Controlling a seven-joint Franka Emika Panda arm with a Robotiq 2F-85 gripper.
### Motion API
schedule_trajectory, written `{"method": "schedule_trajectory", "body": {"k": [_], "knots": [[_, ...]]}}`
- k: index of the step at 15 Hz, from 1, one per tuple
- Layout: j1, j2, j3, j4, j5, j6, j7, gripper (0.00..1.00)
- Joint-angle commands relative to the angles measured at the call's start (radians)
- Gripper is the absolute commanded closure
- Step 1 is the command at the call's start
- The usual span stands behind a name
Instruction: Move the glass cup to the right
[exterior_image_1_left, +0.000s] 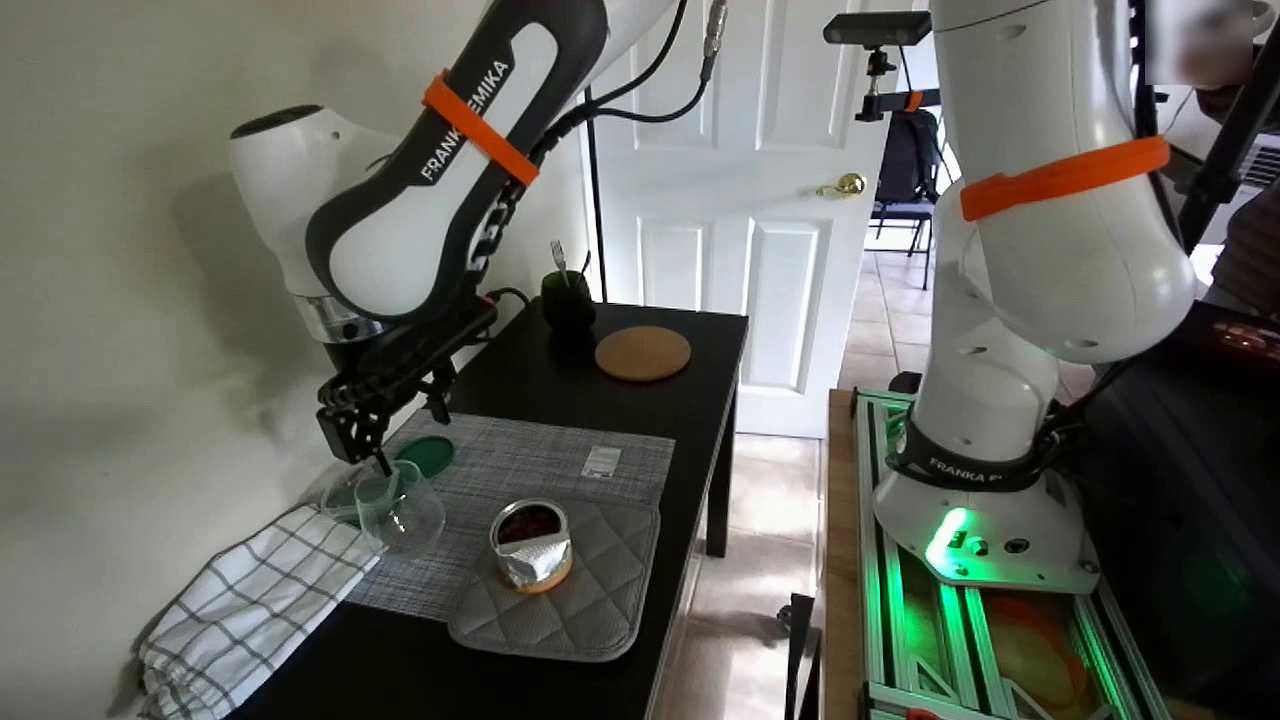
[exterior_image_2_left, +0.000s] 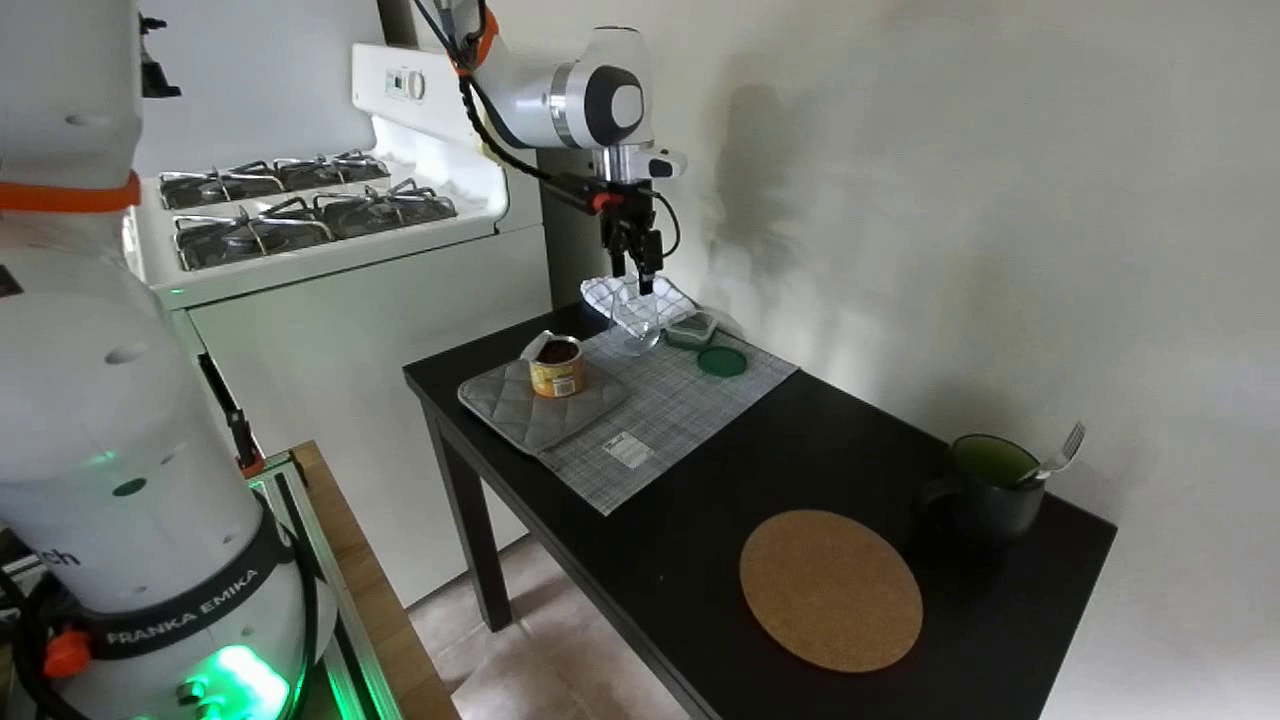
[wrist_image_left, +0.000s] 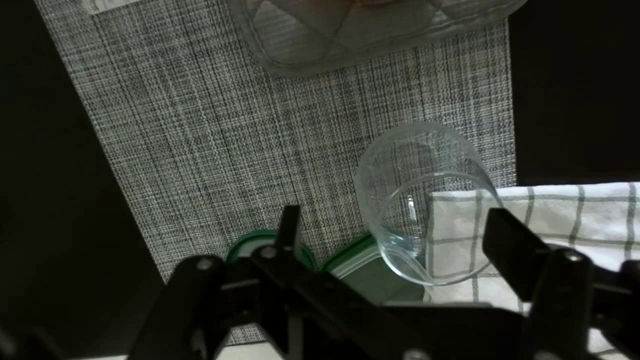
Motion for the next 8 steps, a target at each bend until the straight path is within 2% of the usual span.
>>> {"method": "schedule_trajectory", "body": {"k": [1,5,6,7,8], "knots": [[0.024,0.005,-0.038,-0.055,0.008,0.117,0.05,0.11],[0.034,0.028,-0.059,-0.067,0.008,0.186,0.06,0.22],[0.039,0.033,-0.064,-0.068,0.005,0.2,0.063,0.3],[0.043,0.039,-0.068,-0.068,0.003,0.214,0.063,0.28],[0.048,0.044,-0.072,-0.065,0.003,0.218,0.063,0.33]]}}
